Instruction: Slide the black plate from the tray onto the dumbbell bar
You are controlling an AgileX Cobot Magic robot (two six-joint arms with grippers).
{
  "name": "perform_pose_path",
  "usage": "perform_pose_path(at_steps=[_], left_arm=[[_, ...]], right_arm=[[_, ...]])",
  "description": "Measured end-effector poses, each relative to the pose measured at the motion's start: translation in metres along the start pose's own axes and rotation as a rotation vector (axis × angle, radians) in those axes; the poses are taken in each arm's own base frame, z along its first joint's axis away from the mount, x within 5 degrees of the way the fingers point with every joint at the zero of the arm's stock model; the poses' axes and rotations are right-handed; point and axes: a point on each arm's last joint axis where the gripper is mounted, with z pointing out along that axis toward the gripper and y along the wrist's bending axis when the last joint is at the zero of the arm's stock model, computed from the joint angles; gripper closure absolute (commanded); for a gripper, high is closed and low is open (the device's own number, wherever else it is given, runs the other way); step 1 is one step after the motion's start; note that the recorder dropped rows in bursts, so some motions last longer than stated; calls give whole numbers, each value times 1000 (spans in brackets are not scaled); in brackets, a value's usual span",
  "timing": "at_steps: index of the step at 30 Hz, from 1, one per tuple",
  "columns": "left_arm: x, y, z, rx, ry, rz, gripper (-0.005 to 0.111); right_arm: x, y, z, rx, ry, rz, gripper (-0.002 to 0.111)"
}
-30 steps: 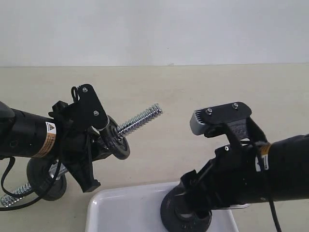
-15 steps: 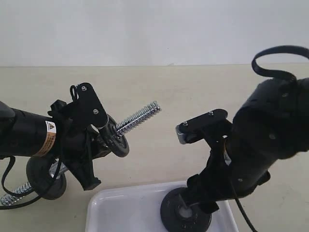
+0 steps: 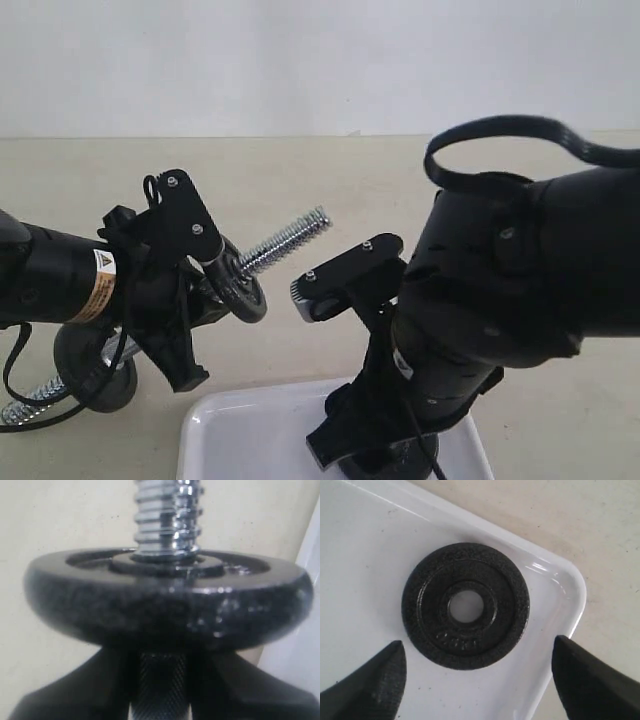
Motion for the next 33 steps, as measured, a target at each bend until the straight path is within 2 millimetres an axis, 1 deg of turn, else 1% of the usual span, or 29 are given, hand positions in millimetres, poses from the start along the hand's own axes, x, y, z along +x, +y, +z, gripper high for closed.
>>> perform_pose_path(at_steps=[6,11,13,17,20,22,29,33], left_arm=[[0,0,0,-4,2,-3,102],[0,1,0,-6,2,-5,102],[0,1,0,-6,2,-5,102],[0,1,0,-6,2,-5,102],[0,1,0,-6,2,-5,102],[0,1,0,-6,2,-5,102],[0,1,0,-6,2,-7,102],[0,1,0,-6,2,-7,102]], right_arm=[[-4,5,15,7,-4,-44,36],[-5,8,24,-2,-7,-73,36],[-5,8,26,-2,-3,-89,32],[-5,9,29,0,2,-105,15],[-5,9,32,1,7,-115,8],[-5,10,35,6,15,-121,5],[-3,12,51,20,63,-132,4],[-2,12,55,26,75,-135,4]])
